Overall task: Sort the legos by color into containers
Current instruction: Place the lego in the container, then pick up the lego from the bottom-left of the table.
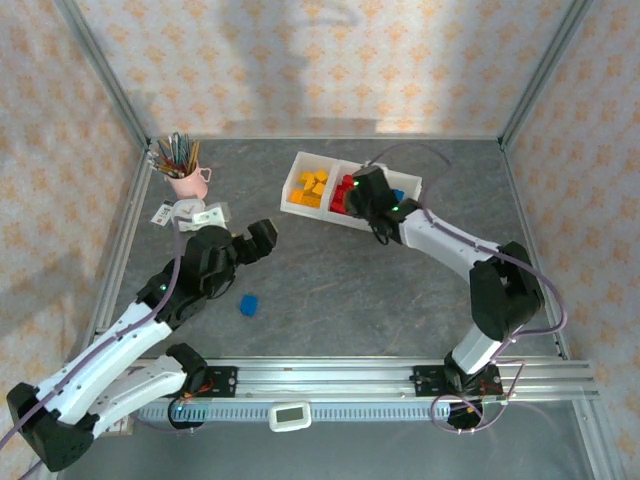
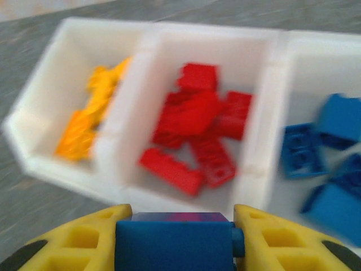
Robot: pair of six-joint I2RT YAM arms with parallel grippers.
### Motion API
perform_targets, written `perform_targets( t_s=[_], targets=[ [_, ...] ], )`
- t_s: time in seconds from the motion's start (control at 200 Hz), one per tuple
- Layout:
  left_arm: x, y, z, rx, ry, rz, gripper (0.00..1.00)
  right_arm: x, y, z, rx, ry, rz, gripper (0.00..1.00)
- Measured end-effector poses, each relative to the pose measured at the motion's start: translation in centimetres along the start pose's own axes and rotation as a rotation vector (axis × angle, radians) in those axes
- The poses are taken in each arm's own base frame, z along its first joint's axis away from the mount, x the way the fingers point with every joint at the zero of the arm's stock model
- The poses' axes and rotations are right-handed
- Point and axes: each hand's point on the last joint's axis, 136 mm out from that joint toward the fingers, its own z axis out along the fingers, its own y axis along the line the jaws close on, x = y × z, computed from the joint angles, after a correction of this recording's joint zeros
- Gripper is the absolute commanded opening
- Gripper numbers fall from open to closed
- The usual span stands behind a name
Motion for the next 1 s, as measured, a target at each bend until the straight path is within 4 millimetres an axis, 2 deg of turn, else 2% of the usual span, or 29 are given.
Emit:
perform_targets(
  t_s=[0.125, 0.2, 0.275, 0.365, 0.415, 0.641, 0.786, 0.881, 1.001],
  targets=[
    [0.8, -1.4, 1.9, 0.042, 0.041, 0.027, 0.99, -2.0, -5.0, 0.9, 0.093, -0.023, 0.075, 0.37],
    [1.3, -1.9, 2.8, 0.054, 0.063, 0.039, 0.99, -2.7, -7.3, 1.7, 0.147, -0.028, 0.103, 0.38],
    [1.6, -2.3, 3.6, 0.063, 0.079, 0.054, 0.99, -3.1, -8.4, 3.1, 0.181, -0.02, 0.113, 0.44],
    [1.7, -2.8, 4.1, 0.073, 0.087, 0.057, 0.99, -3.2, -8.8, 5.0, 0.201, -0.001, 0.111, 0.56],
    [1.6, -3.1, 4.3, 0.082, 0.088, 0.056, 0.99, -3.2, -8.9, 5.7, 0.207, 0.007, 0.11, 0.6],
    [1.5, -3.3, 4.3, 0.091, 0.082, 0.06, 0.99, -3.8, -8.3, 5.6, 0.184, 0.005, 0.102, 0.67],
    [1.0, -3.4, 3.9, 0.097, 0.065, 0.056, 0.99, -3.9, -7.1, 3.9, 0.136, -0.006, 0.098, 0.7],
    [0.2, -3.5, 3.2, 0.099, 0.033, 0.05, 0.99, -2.7, -4.7, 2.3, 0.079, 0.002, 0.064, 0.73],
    [-0.7, -3.1, 2.2, 0.089, -0.003, 0.042, 0.99, -0.1, 0.2, 0.6, -0.025, 0.033, -0.01, 0.76]
  ],
)
